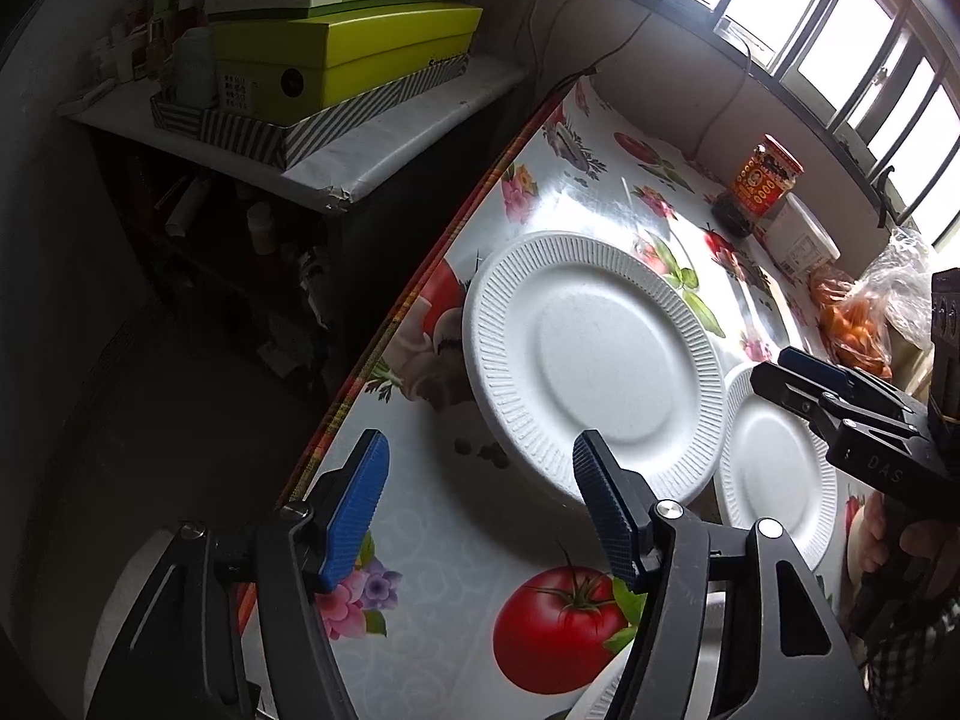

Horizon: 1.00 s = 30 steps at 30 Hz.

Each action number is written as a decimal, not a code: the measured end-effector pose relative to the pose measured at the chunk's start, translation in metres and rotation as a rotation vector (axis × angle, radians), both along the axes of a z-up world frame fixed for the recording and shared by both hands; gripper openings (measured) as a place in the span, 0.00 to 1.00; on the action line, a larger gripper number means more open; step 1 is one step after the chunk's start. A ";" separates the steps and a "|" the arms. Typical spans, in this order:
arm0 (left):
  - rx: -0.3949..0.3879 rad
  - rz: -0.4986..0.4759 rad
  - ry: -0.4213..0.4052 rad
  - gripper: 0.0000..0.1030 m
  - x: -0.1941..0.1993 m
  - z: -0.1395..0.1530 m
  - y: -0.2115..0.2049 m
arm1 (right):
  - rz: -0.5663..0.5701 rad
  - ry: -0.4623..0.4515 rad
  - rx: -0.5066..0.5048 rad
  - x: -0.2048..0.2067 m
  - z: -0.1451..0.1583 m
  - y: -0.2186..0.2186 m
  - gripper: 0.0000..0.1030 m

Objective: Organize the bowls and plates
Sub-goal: 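Close the left gripper on the white paper plate's rim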

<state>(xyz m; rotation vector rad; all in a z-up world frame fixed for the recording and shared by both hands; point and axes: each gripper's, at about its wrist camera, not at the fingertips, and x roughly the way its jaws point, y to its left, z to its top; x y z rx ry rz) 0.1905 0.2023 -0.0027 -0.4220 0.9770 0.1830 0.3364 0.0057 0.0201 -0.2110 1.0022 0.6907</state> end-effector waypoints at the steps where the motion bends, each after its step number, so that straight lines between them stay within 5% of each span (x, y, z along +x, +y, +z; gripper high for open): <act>1: -0.003 0.004 0.006 0.63 0.002 -0.002 0.001 | -0.002 0.008 0.001 0.003 -0.003 0.001 0.54; 30: -0.071 -0.023 0.041 0.32 0.022 -0.020 -0.003 | 0.006 0.100 0.054 0.022 -0.032 0.011 0.18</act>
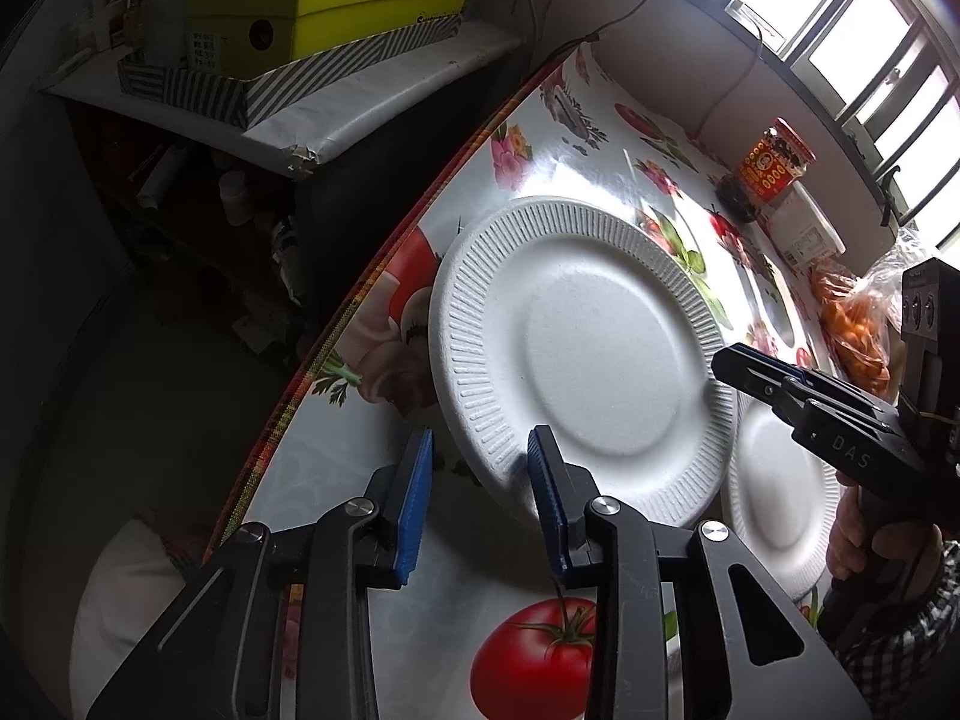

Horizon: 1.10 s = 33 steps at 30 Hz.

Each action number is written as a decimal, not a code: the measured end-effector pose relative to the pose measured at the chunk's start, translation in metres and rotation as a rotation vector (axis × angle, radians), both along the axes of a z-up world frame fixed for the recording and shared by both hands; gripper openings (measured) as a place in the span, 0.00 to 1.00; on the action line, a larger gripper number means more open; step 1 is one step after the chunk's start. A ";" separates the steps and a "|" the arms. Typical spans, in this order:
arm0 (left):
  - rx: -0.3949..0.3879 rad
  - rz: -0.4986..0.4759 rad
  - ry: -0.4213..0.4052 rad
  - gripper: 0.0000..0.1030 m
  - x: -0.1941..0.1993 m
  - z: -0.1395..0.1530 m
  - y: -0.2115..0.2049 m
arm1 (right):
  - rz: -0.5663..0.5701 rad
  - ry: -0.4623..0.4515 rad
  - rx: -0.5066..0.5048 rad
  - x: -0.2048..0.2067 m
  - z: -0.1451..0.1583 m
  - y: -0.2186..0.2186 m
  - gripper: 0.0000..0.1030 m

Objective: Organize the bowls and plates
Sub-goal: 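Close the left gripper on the white paper plate's rim, then lift the plate with the left gripper and carry it toward another plate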

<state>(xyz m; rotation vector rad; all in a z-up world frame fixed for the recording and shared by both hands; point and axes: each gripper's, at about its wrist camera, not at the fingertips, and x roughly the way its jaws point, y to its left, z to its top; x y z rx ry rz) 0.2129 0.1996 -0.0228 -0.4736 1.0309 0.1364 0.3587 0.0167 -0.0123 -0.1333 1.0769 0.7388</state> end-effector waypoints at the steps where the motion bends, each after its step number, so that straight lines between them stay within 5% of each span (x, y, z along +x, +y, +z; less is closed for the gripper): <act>1: 0.001 0.000 0.000 0.31 0.000 0.000 0.000 | -0.003 0.002 0.001 0.001 0.000 0.000 0.17; 16: 0.028 0.000 -0.011 0.25 -0.002 0.007 -0.003 | -0.035 0.028 0.039 -0.001 0.001 -0.006 0.16; 33: 0.036 -0.040 -0.059 0.25 -0.036 0.034 -0.019 | -0.060 -0.021 0.078 -0.043 0.037 -0.032 0.15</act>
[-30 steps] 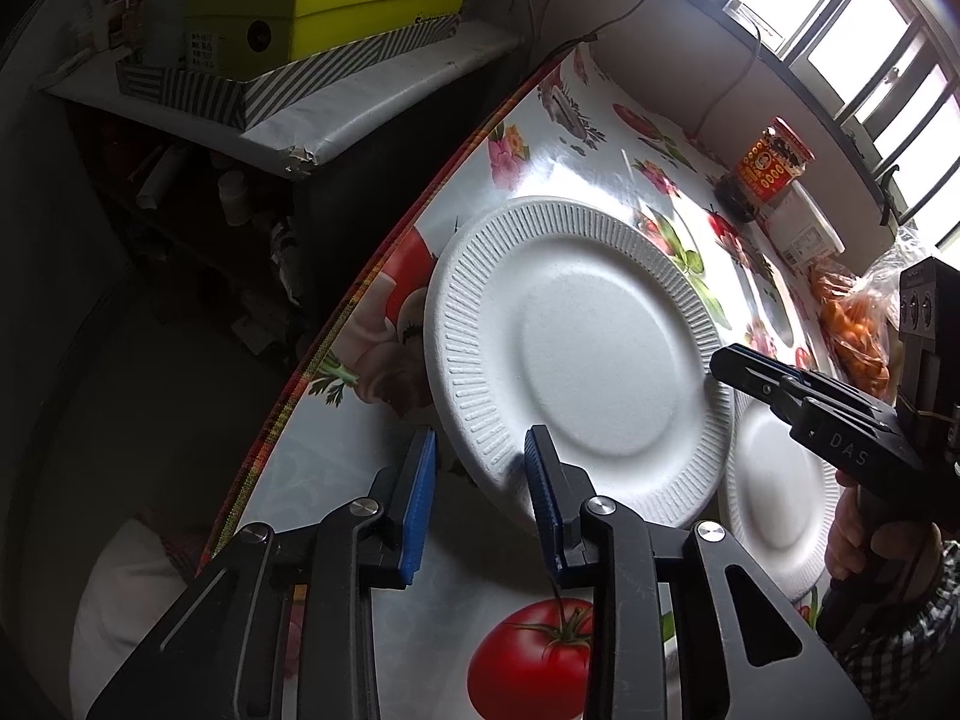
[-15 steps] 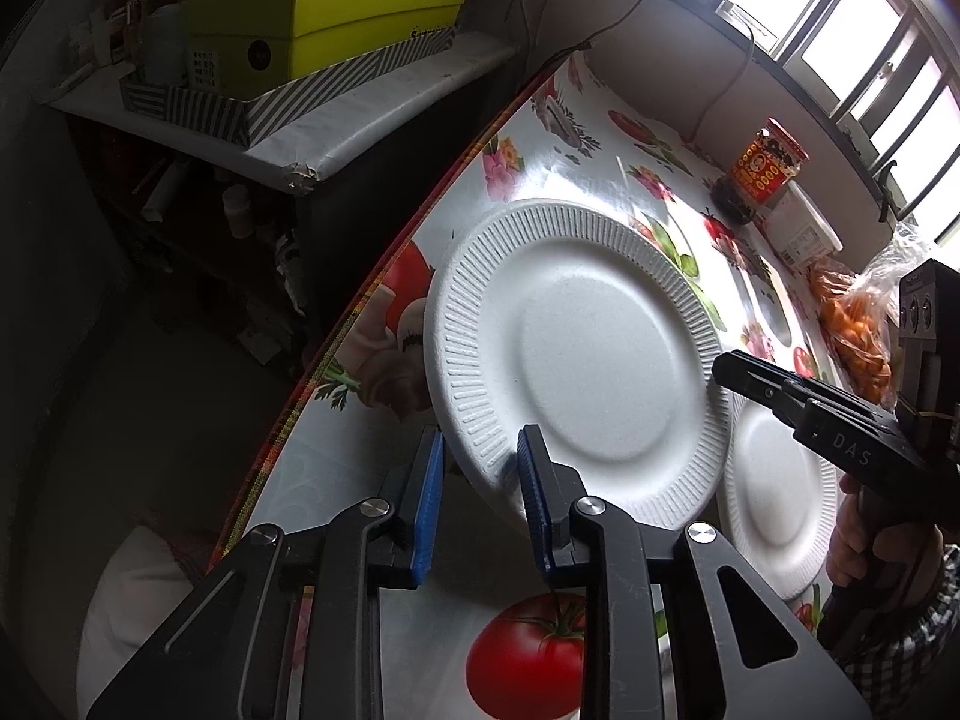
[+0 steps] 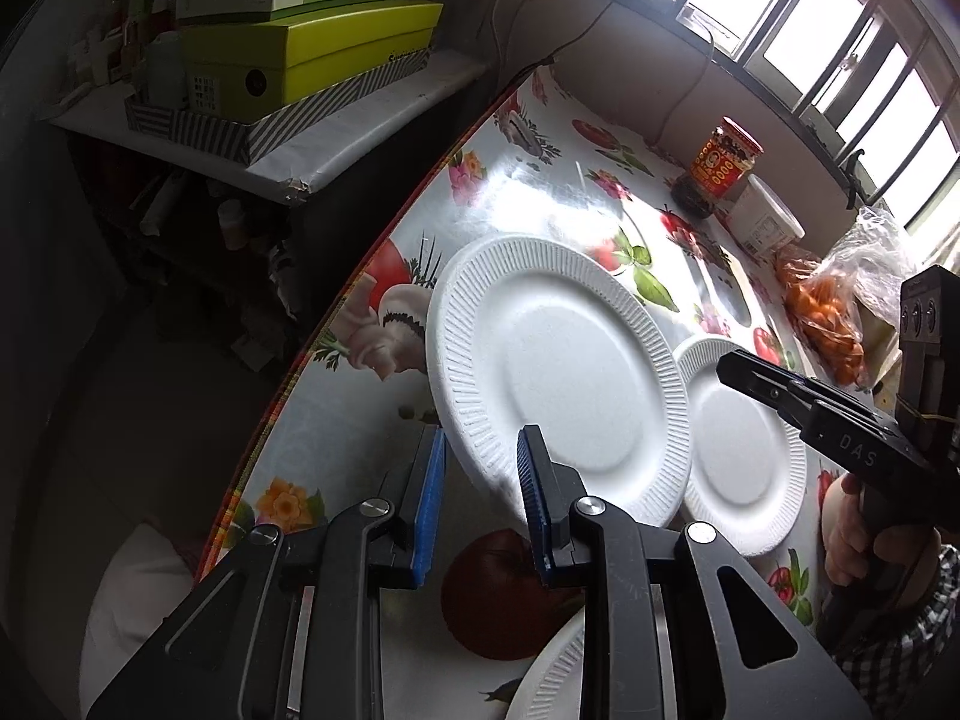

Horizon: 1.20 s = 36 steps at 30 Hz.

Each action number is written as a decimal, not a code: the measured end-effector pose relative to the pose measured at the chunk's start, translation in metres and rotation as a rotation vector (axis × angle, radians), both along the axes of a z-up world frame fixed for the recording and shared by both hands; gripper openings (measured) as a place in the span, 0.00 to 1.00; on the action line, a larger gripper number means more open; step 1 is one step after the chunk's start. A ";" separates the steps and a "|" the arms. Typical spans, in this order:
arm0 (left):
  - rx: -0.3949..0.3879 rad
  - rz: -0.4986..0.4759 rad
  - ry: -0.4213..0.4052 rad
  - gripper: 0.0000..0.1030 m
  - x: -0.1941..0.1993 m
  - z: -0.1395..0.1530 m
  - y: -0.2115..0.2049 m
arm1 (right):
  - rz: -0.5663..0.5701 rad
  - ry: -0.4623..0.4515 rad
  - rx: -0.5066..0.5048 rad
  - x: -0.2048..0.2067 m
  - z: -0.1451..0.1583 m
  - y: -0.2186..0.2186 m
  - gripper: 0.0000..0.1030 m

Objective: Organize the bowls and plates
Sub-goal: 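Lift the plate with the left gripper and carry it toward another plate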

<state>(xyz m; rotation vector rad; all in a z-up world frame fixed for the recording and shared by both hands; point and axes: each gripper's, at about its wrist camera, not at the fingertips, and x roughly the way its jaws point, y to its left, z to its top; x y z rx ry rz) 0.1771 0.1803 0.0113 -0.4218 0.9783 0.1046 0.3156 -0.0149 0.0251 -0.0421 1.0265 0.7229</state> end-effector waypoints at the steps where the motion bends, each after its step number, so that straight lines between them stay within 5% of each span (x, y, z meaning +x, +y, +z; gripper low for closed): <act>1: -0.001 -0.003 -0.003 0.25 -0.003 0.001 -0.002 | 0.001 -0.005 -0.002 -0.004 0.002 -0.002 0.15; 15: -0.067 0.031 0.017 0.25 -0.022 -0.019 0.001 | -0.040 0.015 0.006 -0.010 -0.004 -0.009 0.19; 20: -0.082 0.044 0.021 0.25 -0.016 -0.023 0.006 | -0.052 0.057 0.016 0.000 -0.015 -0.007 0.37; 30: -0.122 0.045 0.028 0.25 -0.001 -0.033 0.008 | -0.048 0.112 0.016 0.009 -0.034 -0.002 0.36; 36: -0.128 0.055 0.020 0.25 0.002 -0.031 0.010 | -0.030 0.091 -0.001 0.006 -0.033 0.002 0.21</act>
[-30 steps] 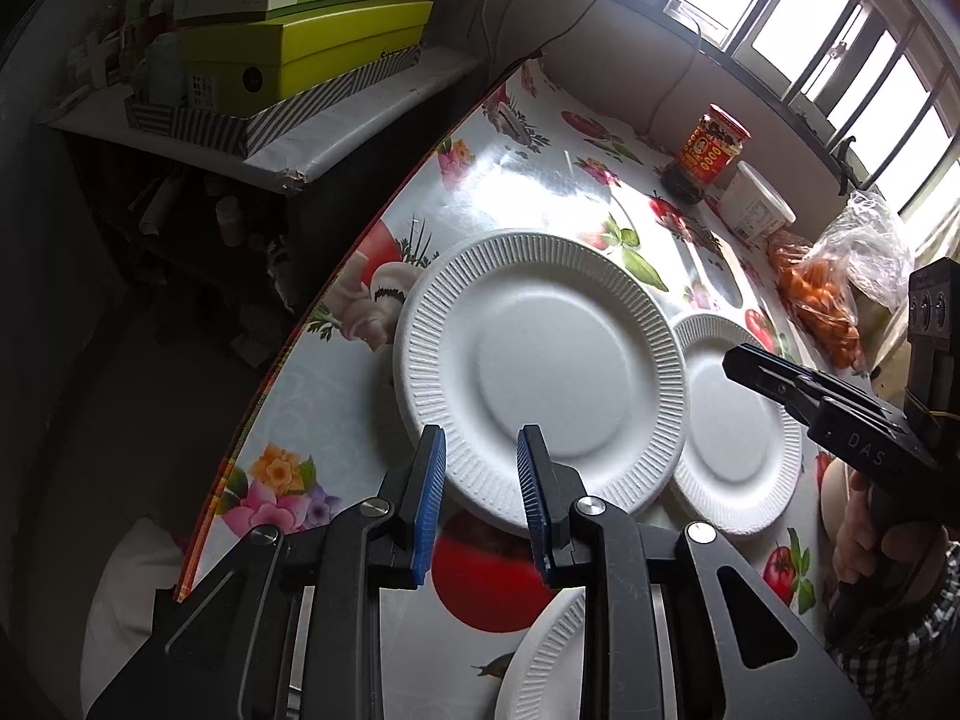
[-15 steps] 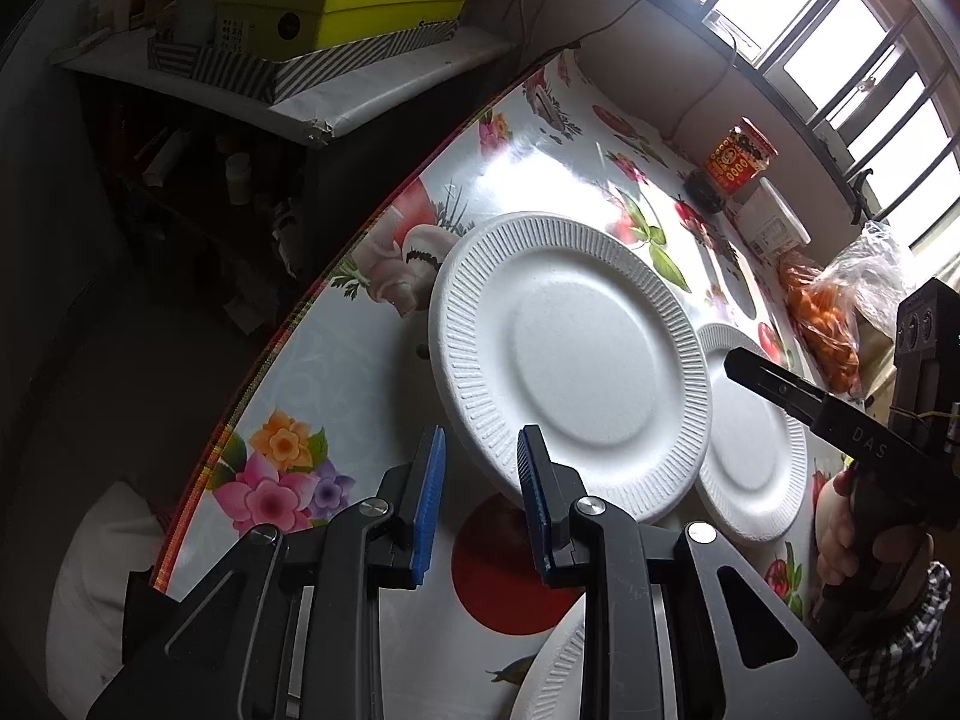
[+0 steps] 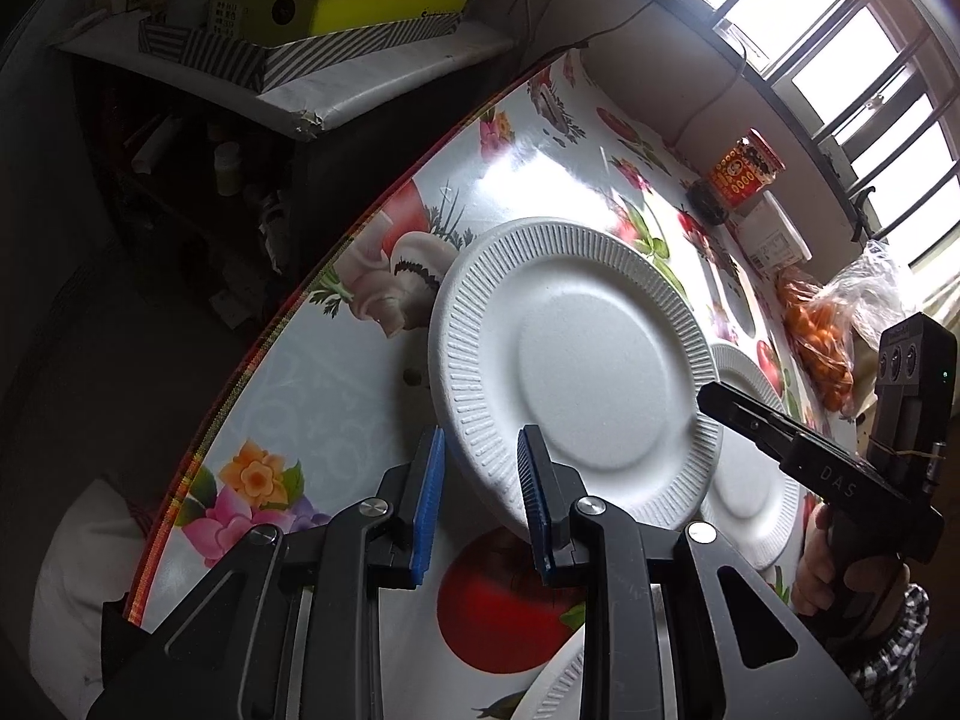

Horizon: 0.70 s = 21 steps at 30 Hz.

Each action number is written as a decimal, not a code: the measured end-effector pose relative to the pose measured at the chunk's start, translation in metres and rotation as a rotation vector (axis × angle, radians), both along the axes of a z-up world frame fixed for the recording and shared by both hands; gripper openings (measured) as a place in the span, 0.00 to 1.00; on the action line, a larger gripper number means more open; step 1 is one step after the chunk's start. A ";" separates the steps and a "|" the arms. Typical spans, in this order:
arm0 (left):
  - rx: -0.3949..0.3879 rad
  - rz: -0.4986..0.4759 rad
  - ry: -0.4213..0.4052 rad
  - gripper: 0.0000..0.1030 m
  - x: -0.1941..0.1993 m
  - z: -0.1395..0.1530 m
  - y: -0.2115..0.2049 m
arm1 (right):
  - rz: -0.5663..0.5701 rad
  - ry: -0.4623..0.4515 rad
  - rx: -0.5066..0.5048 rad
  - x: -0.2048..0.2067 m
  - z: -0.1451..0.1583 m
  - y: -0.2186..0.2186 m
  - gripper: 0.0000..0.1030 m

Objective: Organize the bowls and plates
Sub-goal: 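Lift the plate with the left gripper and carry it toward another plate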

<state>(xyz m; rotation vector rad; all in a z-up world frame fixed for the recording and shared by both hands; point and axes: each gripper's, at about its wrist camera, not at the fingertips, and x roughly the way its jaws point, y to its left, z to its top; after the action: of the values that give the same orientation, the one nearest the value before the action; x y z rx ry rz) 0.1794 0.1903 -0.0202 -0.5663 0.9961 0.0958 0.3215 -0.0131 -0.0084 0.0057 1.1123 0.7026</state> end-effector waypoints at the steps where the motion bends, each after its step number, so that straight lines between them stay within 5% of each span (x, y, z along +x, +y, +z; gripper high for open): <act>1: 0.001 0.003 -0.002 0.25 0.000 0.000 0.001 | -0.001 -0.005 -0.003 0.000 0.001 0.000 0.19; 21: 0.050 -0.023 -0.084 0.25 -0.027 0.036 -0.009 | -0.002 -0.049 0.012 -0.032 0.032 -0.013 0.19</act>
<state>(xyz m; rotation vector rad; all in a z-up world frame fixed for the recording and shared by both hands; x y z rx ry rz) 0.1523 0.1817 0.0163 -0.5096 0.9154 0.0756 0.2894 -0.0264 0.0235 -0.0002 1.0612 0.7043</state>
